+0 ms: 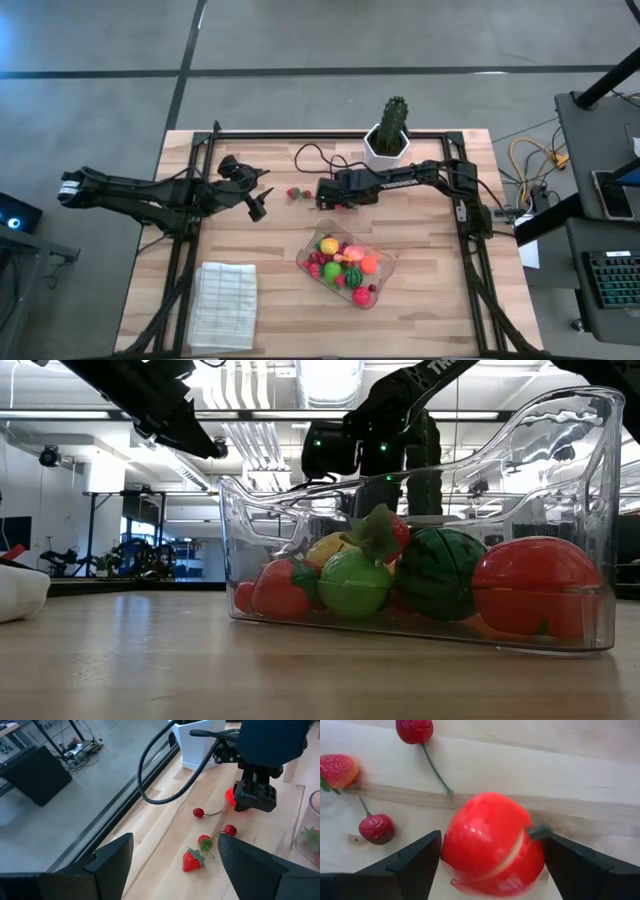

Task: Pick and placing Produce into tupperware
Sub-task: Put the red apple into the transparent bin

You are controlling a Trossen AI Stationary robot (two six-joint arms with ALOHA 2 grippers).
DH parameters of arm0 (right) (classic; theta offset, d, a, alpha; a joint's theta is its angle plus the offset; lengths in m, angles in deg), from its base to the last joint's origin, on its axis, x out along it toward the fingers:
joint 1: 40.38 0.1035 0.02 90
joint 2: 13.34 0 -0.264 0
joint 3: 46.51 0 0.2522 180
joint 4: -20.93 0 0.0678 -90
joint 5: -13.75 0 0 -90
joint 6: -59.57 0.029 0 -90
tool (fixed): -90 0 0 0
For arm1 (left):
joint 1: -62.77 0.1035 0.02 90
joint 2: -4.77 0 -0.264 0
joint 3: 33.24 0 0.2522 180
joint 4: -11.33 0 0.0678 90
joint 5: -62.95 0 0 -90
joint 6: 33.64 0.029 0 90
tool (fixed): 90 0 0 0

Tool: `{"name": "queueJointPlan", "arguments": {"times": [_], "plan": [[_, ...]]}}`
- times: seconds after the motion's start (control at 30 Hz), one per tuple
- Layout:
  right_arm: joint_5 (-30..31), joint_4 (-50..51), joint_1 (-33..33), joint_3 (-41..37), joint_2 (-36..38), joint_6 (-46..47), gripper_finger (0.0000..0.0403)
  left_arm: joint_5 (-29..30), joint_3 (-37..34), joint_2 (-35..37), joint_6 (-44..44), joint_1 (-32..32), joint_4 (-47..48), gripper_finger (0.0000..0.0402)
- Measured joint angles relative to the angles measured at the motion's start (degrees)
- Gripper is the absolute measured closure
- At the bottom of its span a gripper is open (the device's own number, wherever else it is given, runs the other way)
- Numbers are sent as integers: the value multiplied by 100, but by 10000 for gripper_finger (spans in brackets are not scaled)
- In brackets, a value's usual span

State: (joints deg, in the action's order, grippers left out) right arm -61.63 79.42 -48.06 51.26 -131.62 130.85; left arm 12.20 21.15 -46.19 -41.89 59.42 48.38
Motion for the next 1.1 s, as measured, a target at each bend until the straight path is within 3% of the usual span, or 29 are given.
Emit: {"name": "queueJointPlan", "arguments": {"times": [0.3, 0.6, 0.9, 1.1], "plan": [[-158, 2, 2, 0, 4, 0, 82, 0, 0, 0, -2, 0, -2, 126], [-111, -11, 2, 0, 7, -225, 132, -4, 0, 0, -2, 0, 0, 126], [-105, -15, 4, -4, 137, -180, 96, -3, -4, 0, -2, 0, 0, 126], [166, 4, 69, -4, 482, 132, 112, -2, -7, 0, 28, 0, 1, 126]]}}
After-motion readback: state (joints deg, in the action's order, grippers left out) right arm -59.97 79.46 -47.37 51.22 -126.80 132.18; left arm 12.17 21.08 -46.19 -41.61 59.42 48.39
